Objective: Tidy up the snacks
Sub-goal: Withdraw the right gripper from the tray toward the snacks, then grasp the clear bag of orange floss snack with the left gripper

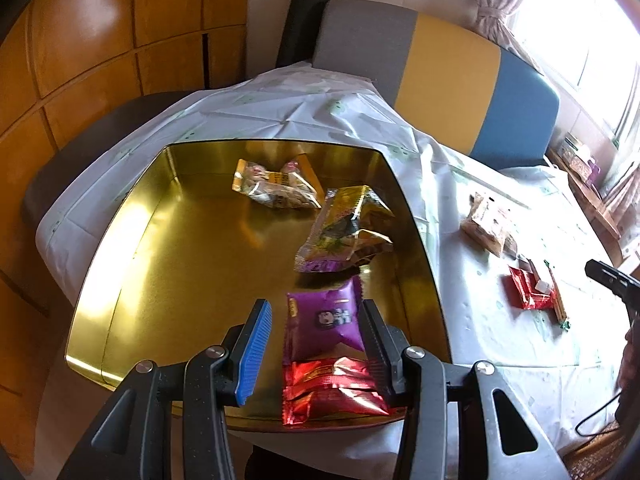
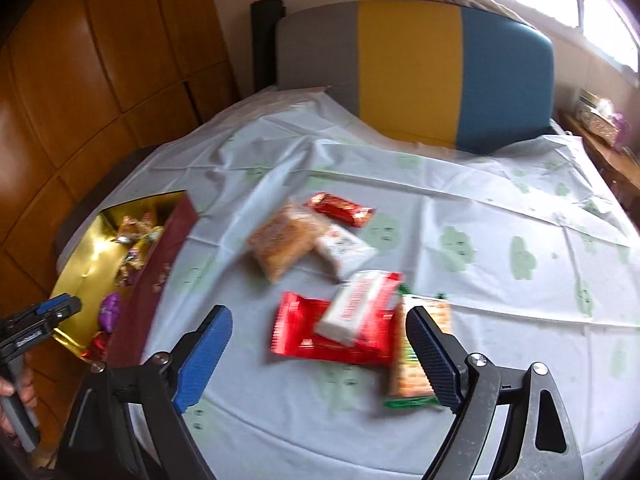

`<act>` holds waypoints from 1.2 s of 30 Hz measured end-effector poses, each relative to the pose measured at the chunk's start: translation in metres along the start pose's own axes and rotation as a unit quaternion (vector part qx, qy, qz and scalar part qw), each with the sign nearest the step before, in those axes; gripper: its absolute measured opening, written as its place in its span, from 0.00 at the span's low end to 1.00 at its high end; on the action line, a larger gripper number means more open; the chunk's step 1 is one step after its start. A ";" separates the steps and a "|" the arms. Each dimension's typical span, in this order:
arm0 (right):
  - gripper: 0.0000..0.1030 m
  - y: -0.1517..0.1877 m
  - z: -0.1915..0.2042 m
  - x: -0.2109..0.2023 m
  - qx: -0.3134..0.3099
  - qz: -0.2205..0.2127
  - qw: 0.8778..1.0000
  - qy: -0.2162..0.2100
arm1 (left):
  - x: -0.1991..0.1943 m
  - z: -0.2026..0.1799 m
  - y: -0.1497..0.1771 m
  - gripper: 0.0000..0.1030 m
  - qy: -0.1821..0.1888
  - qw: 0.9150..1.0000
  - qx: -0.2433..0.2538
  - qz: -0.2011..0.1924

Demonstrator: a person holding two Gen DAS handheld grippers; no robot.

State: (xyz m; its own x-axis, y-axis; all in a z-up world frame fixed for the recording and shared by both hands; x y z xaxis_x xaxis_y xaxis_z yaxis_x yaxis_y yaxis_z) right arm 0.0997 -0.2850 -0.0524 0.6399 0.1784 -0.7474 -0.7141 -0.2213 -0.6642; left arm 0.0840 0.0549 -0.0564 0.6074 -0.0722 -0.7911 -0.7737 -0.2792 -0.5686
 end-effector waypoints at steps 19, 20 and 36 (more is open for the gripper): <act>0.92 0.031 -0.137 -0.001 0.242 0.000 0.969 0.041 | 0.011 -0.108 -0.007 0.45 0.042 0.991 0.130 0.014; 0.92 0.031 -0.136 -0.001 0.244 -0.001 0.969 0.038 | 0.014 -0.116 -0.007 0.45 0.043 0.989 0.139 0.015; 0.94 0.022 -0.119 -0.001 0.228 -0.003 0.974 0.005 | 0.110 -0.231 -0.011 0.64 0.068 0.963 0.249 0.079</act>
Point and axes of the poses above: each gripper's, at about its wrist camera, not at the fingertips, and x roughly the way its jaws point, z to its left, y to its underside, the point moved 7 cm from there along x, roughly the way its jaws point, and after that the axes turned 12 degrees about -x, right-handed, at the moved point
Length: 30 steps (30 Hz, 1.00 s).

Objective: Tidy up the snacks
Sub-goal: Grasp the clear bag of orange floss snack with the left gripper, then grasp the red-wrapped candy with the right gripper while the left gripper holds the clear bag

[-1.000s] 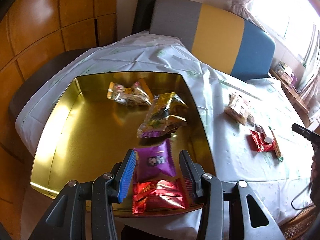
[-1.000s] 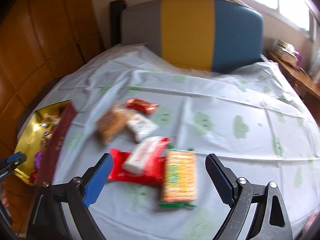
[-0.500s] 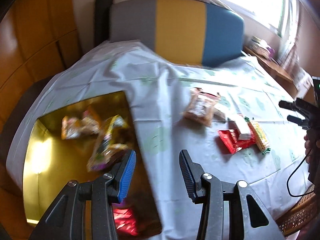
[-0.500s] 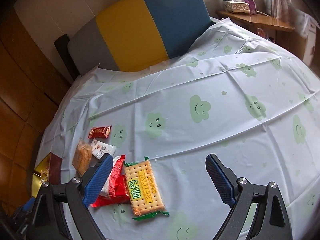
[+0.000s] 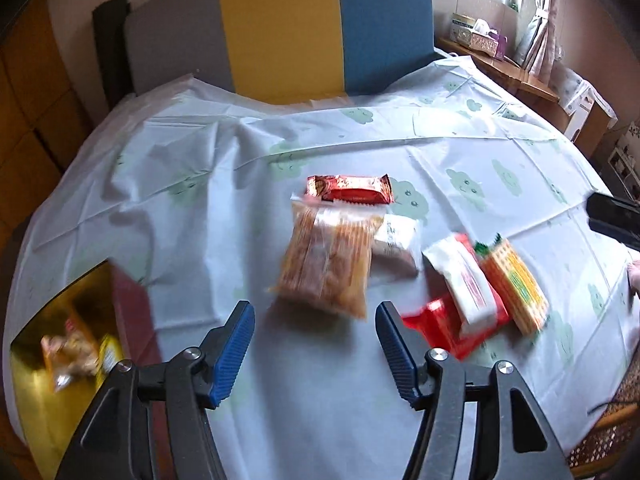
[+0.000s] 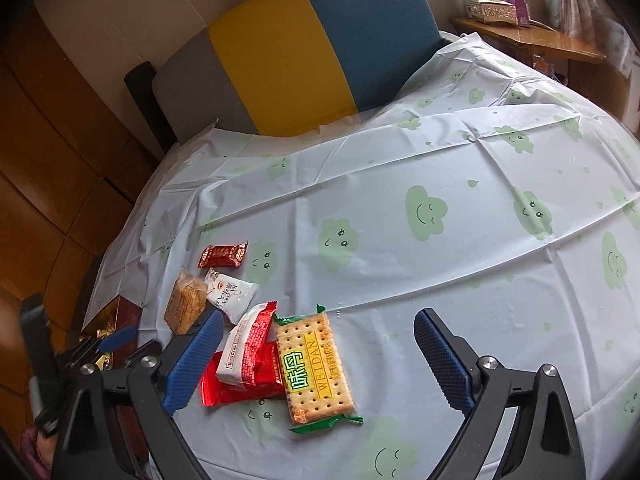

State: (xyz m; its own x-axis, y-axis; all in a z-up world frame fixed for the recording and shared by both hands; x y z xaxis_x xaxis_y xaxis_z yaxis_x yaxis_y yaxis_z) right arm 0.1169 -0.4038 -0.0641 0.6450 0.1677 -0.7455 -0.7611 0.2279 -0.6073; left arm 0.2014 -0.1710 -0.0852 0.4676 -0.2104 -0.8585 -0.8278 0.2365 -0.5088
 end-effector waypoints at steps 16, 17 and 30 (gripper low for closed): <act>0.94 -0.005 0.004 -0.002 -0.013 -0.009 1.000 0.001 | 0.058 -0.008 -0.017 0.59 -0.004 1.000 -0.009 0.022; 0.94 -0.005 0.004 -0.002 -0.015 -0.010 1.000 0.002 | 0.055 -0.008 -0.015 0.59 -0.001 1.000 -0.016 0.023; 0.94 0.009 0.018 0.011 -0.060 0.021 0.998 0.012 | -0.016 -0.013 0.082 0.59 0.015 0.999 -0.035 -0.014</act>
Point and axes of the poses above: each gripper's, at about its wrist camera, not at the fingertips, and x roughly the way its jaws point, z to its left, y to its underside, the point moved 7 cm from there along x, roughly the way its jaws point, and after that the axes turned 12 degrees about -x, right-handed, at the moved point
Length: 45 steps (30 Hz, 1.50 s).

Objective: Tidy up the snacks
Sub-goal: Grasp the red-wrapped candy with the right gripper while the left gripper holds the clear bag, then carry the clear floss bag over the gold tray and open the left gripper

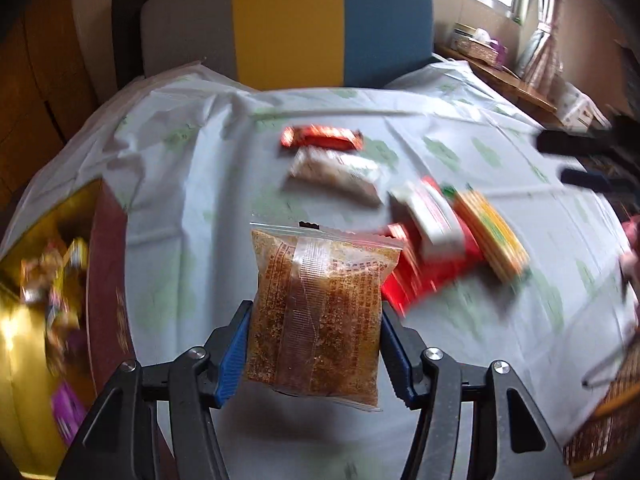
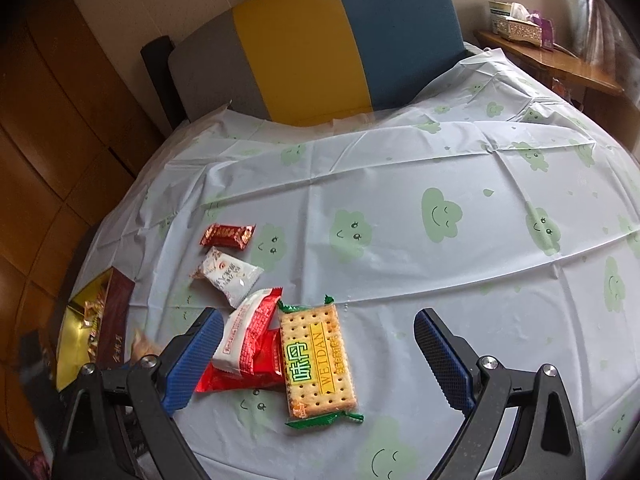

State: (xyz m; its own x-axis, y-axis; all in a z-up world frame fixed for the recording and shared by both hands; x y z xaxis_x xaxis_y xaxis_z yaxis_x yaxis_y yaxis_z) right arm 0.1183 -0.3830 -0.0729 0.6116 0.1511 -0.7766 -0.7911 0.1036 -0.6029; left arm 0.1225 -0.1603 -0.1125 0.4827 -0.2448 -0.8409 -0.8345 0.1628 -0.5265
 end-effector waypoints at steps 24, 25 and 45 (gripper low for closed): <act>0.59 -0.074 0.113 0.121 -0.222 0.070 0.972 -0.027 | -0.004 0.007 0.043 0.59 0.036 0.998 0.020 -0.053; 0.59 -0.079 0.114 0.130 -0.231 0.075 0.970 -0.019 | -0.004 0.007 0.043 0.59 0.039 0.998 0.018 -0.053; 0.21 -0.097 0.106 0.144 -0.207 0.092 0.974 -0.018 | -0.002 0.009 0.041 0.59 0.050 0.997 0.007 -0.058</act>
Point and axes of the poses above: each gripper's, at about its wrist camera, not at the fingertips, and x roughly the way its jaws point, z to its left, y to its underside, the point moved 7 cm from there along x, roughly the way its jaws point, and after that the axes turned 12 degrees about -x, right-handed, at the moved point
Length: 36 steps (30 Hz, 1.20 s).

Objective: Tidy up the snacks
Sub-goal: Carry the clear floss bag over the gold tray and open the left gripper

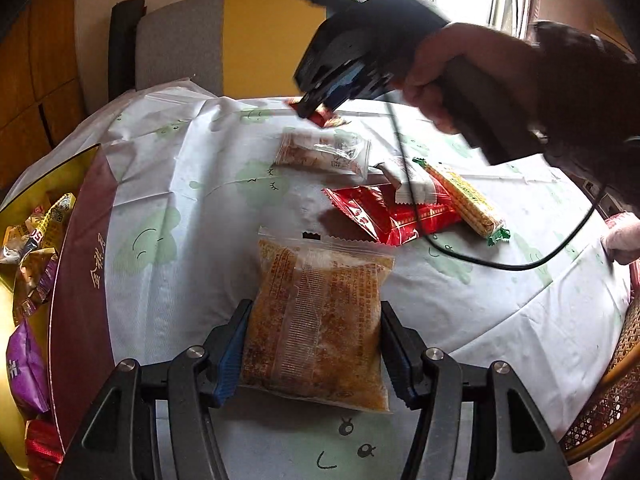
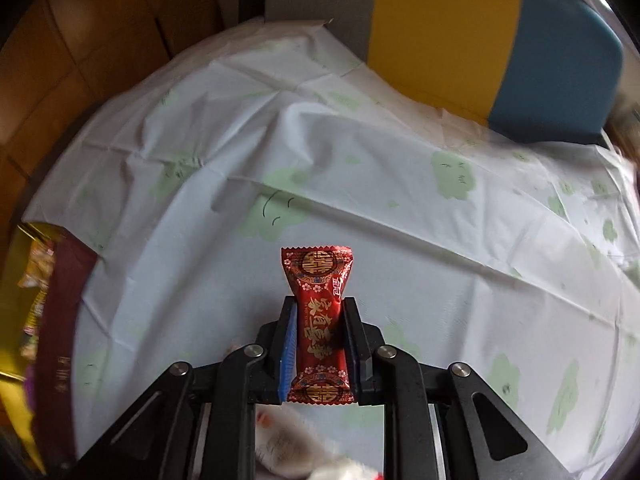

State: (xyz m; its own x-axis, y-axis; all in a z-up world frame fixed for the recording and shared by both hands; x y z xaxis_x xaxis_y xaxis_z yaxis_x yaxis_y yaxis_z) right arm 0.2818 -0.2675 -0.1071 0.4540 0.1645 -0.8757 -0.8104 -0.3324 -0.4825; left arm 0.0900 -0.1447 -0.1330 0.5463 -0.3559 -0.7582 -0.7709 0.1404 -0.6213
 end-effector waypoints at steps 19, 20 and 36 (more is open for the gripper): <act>0.21 0.173 0.069 -0.074 -0.008 0.049 0.996 -0.073 | -0.003 -0.004 -0.006 0.59 -0.014 1.000 -0.009 0.016; 0.21 0.182 0.072 -0.067 -0.007 0.061 0.995 -0.073 | -0.006 -0.003 -0.007 0.59 -0.010 1.000 -0.017 0.020; 0.25 0.190 0.091 -0.056 -0.047 0.058 0.996 -0.045 | -0.105 0.139 -0.054 0.59 -0.033 0.972 -0.230 -0.028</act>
State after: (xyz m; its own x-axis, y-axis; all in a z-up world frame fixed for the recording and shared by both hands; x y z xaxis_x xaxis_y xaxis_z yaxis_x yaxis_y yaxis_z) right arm 0.0689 -0.2549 -0.1514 0.3206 0.2005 -0.9258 -0.8153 -0.4391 -0.3774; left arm 0.1199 0.0139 -0.0468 0.6003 -0.2884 -0.7459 -0.7955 -0.3113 -0.5199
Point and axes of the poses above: each gripper's, at about its wrist camera, not at the fingertips, and x roughly the way its jaws point, z to its left, y to its underside, the point moved 7 cm from there along x, roughly the way its jaws point, and after that the axes turned 12 degrees about -x, right-handed, at the moved point
